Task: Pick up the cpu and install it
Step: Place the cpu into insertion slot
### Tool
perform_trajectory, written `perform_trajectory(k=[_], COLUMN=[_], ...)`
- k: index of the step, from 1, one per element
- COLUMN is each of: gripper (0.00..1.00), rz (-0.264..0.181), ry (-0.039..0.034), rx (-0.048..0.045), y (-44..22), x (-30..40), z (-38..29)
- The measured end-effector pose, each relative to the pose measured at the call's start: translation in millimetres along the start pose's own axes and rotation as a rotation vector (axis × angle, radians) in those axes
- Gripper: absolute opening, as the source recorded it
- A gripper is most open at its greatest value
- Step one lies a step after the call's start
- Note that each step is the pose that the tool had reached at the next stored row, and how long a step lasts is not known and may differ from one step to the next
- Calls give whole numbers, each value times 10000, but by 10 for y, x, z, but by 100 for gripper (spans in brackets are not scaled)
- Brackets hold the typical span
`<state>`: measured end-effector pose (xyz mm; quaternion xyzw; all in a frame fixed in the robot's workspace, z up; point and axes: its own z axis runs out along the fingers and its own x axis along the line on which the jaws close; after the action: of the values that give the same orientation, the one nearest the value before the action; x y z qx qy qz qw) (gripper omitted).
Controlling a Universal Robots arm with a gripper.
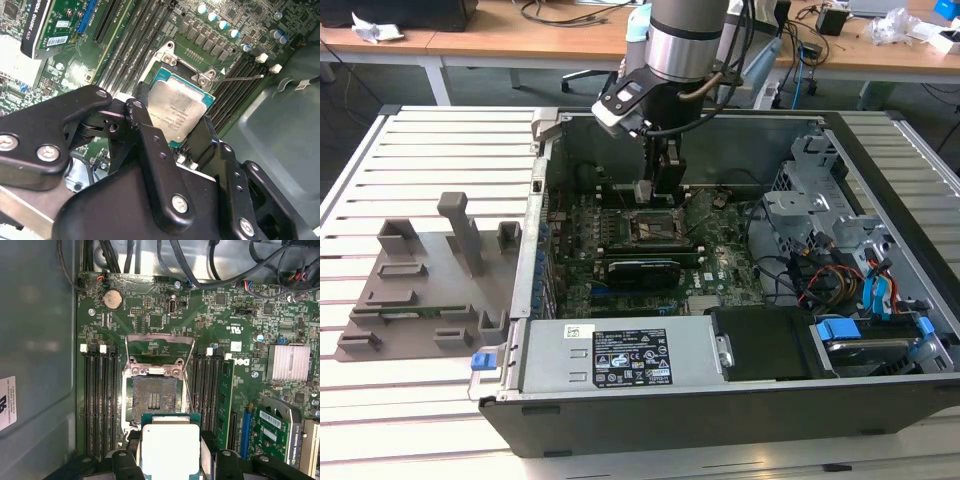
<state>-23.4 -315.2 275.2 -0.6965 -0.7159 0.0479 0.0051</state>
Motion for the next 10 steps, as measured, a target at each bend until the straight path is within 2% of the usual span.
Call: perform_trajectory(k=[6, 10], gripper=[55, 55], rz=[6, 7], ry=[0, 0], rx=[1, 3], y=[27, 46], x=[1, 4], z=[31, 80])
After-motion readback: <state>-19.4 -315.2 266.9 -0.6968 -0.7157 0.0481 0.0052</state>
